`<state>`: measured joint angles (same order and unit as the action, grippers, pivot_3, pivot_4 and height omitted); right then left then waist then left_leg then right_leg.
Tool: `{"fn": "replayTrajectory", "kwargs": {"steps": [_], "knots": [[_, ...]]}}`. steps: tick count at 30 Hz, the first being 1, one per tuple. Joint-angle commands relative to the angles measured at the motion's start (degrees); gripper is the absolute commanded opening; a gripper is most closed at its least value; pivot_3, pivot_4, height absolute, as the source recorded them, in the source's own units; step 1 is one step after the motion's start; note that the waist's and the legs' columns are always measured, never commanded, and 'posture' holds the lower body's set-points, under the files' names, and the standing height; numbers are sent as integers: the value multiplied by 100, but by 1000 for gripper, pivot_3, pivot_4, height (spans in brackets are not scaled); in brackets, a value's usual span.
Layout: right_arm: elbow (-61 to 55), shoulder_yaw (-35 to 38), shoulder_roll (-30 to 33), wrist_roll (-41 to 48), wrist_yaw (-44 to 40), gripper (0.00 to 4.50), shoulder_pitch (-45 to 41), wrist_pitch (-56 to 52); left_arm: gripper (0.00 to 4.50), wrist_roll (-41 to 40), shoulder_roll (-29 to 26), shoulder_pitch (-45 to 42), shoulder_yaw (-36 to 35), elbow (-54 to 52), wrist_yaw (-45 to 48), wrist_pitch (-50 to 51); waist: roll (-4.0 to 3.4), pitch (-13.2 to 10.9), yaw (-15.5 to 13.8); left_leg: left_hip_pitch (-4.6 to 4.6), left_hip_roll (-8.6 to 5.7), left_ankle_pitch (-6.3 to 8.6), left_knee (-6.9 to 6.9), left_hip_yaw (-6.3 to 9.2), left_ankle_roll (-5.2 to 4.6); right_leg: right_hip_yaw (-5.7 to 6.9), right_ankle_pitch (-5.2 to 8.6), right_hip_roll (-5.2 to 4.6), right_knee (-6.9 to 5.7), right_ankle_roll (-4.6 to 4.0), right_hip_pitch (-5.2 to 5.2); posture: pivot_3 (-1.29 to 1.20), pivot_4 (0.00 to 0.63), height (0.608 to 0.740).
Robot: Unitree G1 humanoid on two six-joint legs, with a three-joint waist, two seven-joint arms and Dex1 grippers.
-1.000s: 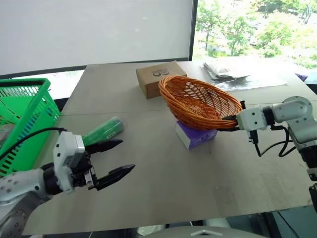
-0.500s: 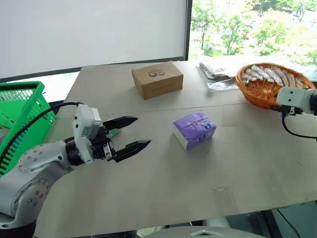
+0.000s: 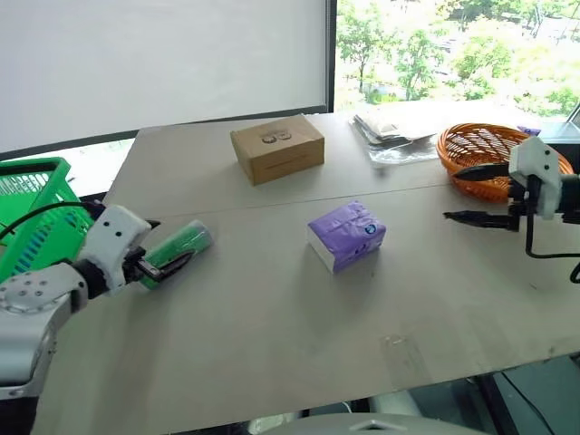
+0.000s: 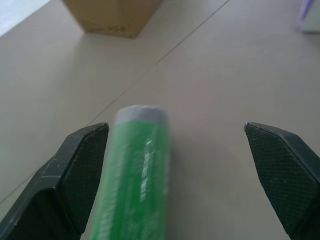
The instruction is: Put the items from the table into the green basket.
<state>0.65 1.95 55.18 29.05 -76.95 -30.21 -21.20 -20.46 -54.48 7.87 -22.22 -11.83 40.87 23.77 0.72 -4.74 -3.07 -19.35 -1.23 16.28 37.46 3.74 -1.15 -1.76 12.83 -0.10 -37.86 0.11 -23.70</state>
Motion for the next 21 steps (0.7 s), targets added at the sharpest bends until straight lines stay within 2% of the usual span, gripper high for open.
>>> {"fn": "replayTrajectory", "kwargs": {"steps": [1, 4, 7, 12, 15, 18, 19, 21], "knots": [[-1179, 434, -204, 1514, 367, 4123, 71, -1519, 4500, 618, -125, -335, 367, 536, 77, -656, 0, 2, -68, -1, -1, 0, 1, 1, 0, 2, 0, -3, 2, 0, 0, 171, 7, 740], [-1740, 344, -282, 1974, 543, 4123, 171, -2117, 4500, 1093, -101, -871, 927, 1326, 64, -799, 1, 10, -156, -8, -10, 0, 7, 1, 0, 7, -1, -13, 6, 2, -1, 167, 5, 740], [-1947, 363, -340, 2091, 689, 4123, 226, -2280, 4500, 1277, -145, -1107, 1256, 1760, 316, -813, 17, 25, -184, -26, -11, 0, 11, 10, 0, 19, -3, -18, 20, 5, -4, 148, 2, 740], [-2024, 375, -408, 2029, 892, 4123, 332, -2258, 4500, 1203, -130, -1506, 1667, 2515, 902, -7, 23, 32, -183, -41, -12, 2, 10, 10, -1, 24, -7, -26, 25, 2, -18, 135, 3, 740], [-2045, 402, -490, 2001, 1004, 4169, 383, -2150, 3680, 1323, -70, -1806, 1819, 2900, 1003, 103, 3, 53, -146, -39, -13, 2, 9, 9, -1, 26, -6, -27, 24, 4, -17, 126, 3, 740], [-2058, 486, -582, 2043, 1133, 4169, 394, -2099, 2293, 1328, -49, -1936, 1876, 2894, 1176, 175, -21, 83, -98, -37, -16, 2, 9, 3, -1, 21, -5, -30, 20, 5, -17, 109, 4, 740], [-2063, 524, -621, 2077, 1181, 4169, 399, -2099, 2031, 1320, -30, -1971, 1860, 2865, 1178, 207, -21, 87, -93, -36, -16, 2, 9, 2, -2, 19, -5, -30, 17, 6, -16, 109, 4, 740], [-2094, 591, -689, 2165, 1242, 4169, 408, -2143, 1932, 1342, -1, -2038, 1799, 2823, 1082, 256, -20, 92, -92, -33, -17, 2, 9, 4, -2, 20, -4, -30, 14, 8, -15, 109, 4, 740]]}}
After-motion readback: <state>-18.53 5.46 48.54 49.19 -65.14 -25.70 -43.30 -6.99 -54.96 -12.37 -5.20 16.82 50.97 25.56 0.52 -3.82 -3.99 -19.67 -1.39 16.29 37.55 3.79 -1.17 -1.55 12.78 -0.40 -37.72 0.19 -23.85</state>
